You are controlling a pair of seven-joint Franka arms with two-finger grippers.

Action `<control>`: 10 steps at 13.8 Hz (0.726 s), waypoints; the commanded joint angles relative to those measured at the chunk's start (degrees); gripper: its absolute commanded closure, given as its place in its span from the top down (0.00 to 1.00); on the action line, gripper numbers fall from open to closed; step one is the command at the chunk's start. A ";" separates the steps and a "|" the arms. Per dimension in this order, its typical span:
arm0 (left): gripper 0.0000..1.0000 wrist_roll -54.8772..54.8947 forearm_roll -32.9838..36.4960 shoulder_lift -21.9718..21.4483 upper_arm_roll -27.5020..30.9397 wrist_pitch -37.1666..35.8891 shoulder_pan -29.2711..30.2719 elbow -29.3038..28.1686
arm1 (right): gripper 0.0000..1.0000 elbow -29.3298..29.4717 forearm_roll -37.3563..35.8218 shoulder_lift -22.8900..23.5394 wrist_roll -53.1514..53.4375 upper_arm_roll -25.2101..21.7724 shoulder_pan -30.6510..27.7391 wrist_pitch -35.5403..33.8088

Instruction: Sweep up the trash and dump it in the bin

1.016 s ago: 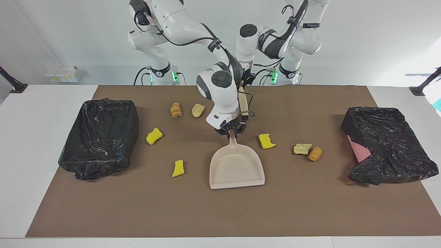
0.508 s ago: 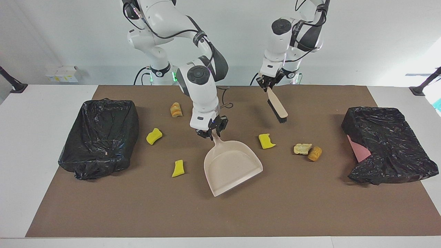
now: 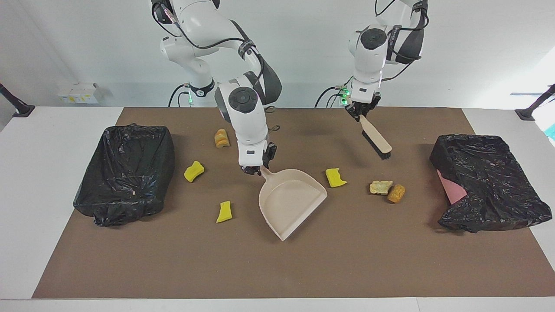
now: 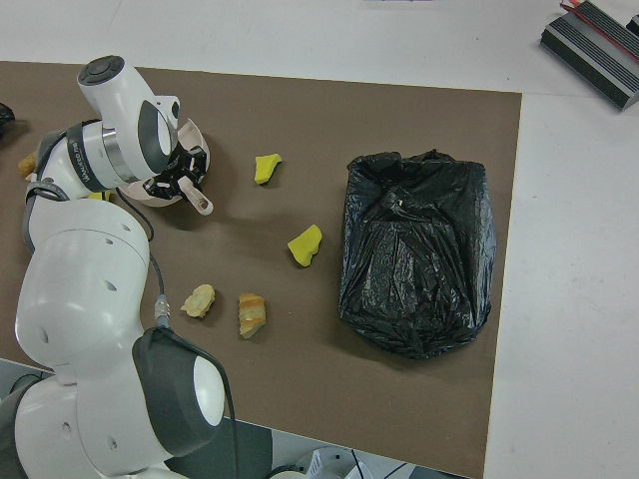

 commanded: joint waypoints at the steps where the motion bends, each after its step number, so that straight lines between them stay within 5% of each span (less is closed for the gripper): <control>1: 0.00 12.98 1.13 6.82 -0.69 4.56 8.91 4.65 | 0.00 -0.86 -2.50 -0.07 -8.95 0.76 -1.29 -0.49; 6: 0.00 26.12 1.13 19.40 -0.78 17.20 17.02 9.60 | 0.00 -1.39 -3.48 -0.06 -17.60 0.77 -2.61 -1.28; 10: 0.00 24.99 0.34 23.29 -1.22 20.12 13.09 9.42 | 0.00 -2.26 -3.56 0.46 -18.21 0.77 -2.52 -0.50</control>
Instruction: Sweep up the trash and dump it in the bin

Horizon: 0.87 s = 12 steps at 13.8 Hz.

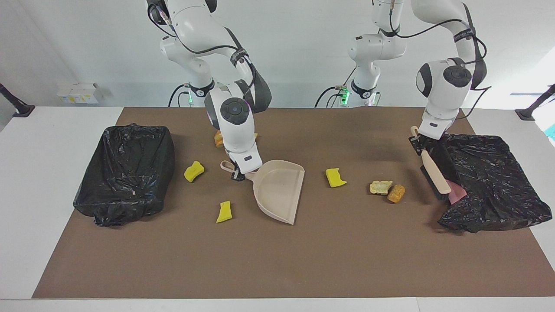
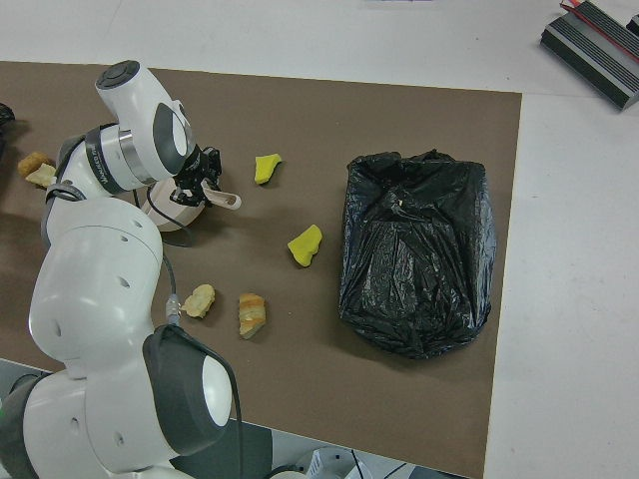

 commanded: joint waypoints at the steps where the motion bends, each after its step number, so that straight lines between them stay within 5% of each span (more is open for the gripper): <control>1: 0.00 -0.31 0.11 0.86 -0.27 0.53 -4.54 0.68 | 0.00 -1.16 -1.12 0.24 -1.41 0.53 -0.35 0.35; 7: 0.00 0.49 -1.82 -2.12 -0.62 1.23 -10.60 -4.33 | 0.00 -1.78 -1.38 0.24 -1.41 0.53 -0.44 0.53; 12: 0.00 0.49 -11.12 -3.27 -0.62 0.80 -18.43 -5.48 | 0.00 -1.86 -1.38 0.16 -1.50 0.53 -0.26 0.27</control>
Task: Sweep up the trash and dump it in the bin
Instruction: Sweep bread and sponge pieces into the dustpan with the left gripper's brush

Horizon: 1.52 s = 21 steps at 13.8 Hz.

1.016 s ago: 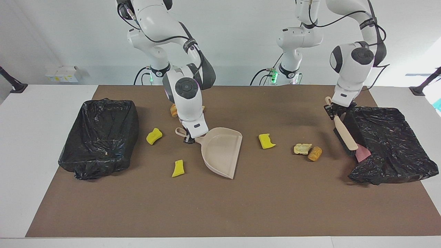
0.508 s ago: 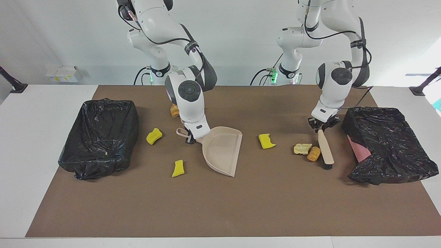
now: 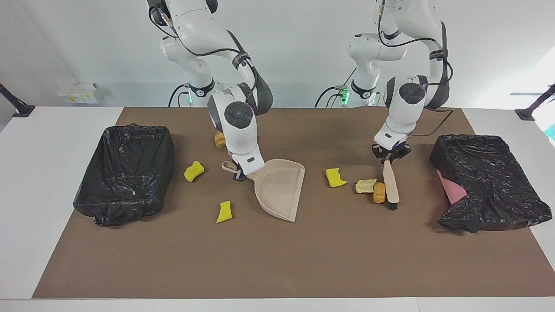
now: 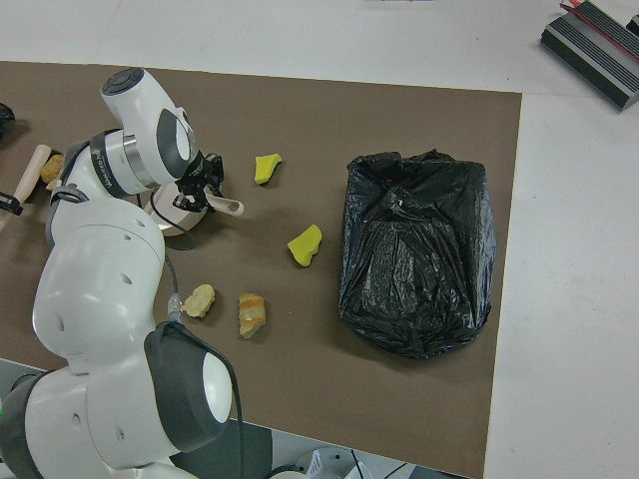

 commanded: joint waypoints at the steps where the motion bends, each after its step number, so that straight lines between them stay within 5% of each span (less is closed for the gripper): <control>1: 0.00 0.50 -4.91 -1.93 0.74 -0.01 -4.04 -2.12 | 0.00 -1.17 -1.32 -0.67 -2.28 0.51 0.06 -0.22; 13: 0.00 -11.44 -9.57 -2.02 0.74 -1.15 -11.33 -1.15 | 0.00 -3.99 -6.42 -2.08 -16.26 0.51 0.67 0.31; 21: 0.00 -12.51 -29.05 0.61 0.92 0.51 -21.97 2.36 | 0.00 -4.52 -6.51 -2.25 -16.35 0.51 0.59 0.83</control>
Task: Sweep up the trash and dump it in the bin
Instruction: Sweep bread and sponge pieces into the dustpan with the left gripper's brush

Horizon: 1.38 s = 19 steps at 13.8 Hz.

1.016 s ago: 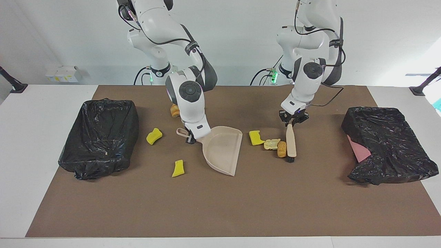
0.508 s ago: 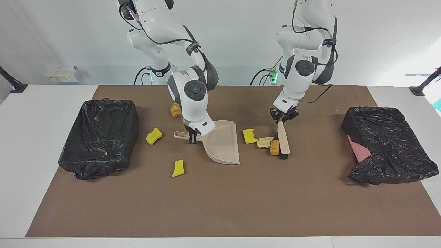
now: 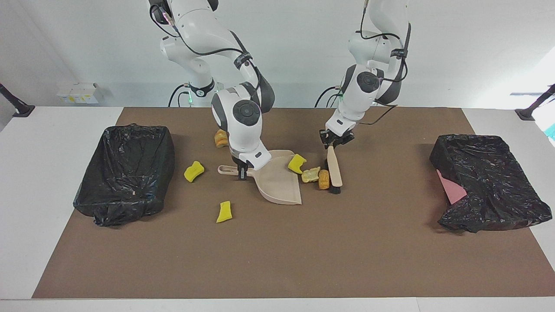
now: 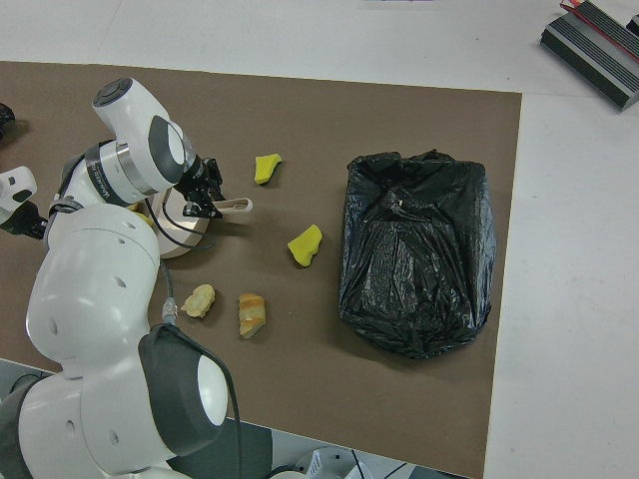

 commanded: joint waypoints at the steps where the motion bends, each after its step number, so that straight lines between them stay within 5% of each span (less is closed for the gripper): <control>1: 0.00 -1.81 -7.69 1.79 0.76 1.09 -4.47 2.98 | 0.00 -2.31 -1.41 -1.34 -1.51 0.40 -0.42 0.73; 6: 0.00 -15.16 -12.54 3.81 0.76 4.96 -11.50 7.46 | 0.00 -2.31 -1.41 -1.34 -1.51 0.40 -0.68 0.73; 11: 0.00 -16.49 -11.41 -4.87 1.81 -2.31 -4.58 3.96 | 0.00 -2.31 -1.41 -1.34 -1.51 0.40 -0.95 0.73; 14: 0.00 -17.10 3.04 -8.57 1.73 -9.96 1.41 3.07 | 0.00 -2.40 -1.41 -1.34 -1.51 0.40 -0.95 0.73; 19: 0.00 -17.37 14.32 -12.52 1.73 -10.60 4.57 -1.84 | 0.00 -2.31 -1.41 -1.34 -1.25 0.40 -1.12 0.73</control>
